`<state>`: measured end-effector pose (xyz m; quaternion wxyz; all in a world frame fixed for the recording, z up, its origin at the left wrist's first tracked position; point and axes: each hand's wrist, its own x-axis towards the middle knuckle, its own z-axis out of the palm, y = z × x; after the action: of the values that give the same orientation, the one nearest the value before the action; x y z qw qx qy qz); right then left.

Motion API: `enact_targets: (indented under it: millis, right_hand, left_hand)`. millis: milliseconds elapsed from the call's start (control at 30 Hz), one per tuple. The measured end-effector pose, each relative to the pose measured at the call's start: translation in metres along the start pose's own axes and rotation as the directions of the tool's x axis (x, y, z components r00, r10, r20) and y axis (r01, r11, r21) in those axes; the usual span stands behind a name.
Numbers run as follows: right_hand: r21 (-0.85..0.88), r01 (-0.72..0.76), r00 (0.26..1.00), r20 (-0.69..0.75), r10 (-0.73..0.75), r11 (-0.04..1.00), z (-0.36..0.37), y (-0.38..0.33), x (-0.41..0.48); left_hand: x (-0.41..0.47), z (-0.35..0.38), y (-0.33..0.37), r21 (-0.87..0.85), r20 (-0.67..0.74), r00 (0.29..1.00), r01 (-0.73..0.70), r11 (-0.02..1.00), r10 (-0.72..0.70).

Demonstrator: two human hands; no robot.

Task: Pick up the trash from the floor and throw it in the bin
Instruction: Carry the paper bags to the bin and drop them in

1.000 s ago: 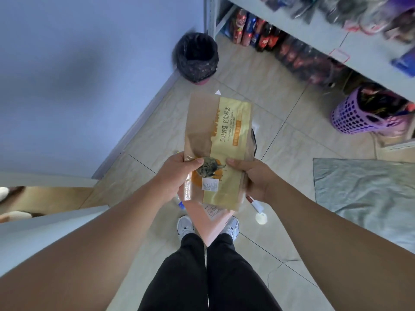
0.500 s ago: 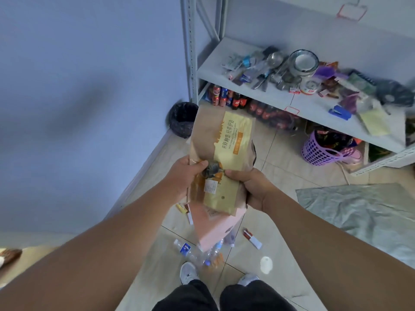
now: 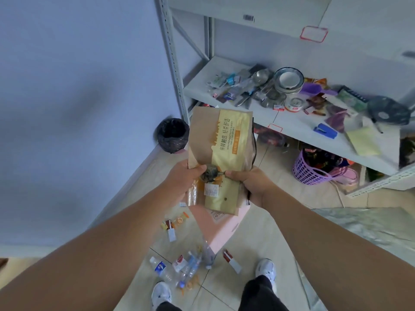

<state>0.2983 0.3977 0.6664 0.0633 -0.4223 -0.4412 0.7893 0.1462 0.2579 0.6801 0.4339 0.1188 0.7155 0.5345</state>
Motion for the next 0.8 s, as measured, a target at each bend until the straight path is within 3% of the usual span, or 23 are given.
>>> enact_targets:
  millis: [300,533,800]
  right_hand:
    - [-0.12,0.009,0.985,0.17,0.012,0.993,-0.114,-0.08,0.014]
    - [-0.15,0.078,0.965,0.26,-0.037,0.986,-0.118,-0.123,0.038]
    - [-0.231,0.063,0.946,0.324,0.015,0.971,-0.092,-0.149,0.079]
  left_hand:
    - [0.0,0.124,0.035,-0.103,-0.163,0.986,-0.038,0.994,0.021]
    - [0.017,0.137,0.065,-0.167,-0.246,0.969,-0.072,0.983,0.029]
    - [0.047,0.118,0.069,-0.259,-0.282,0.959,-0.094,0.961,0.017]
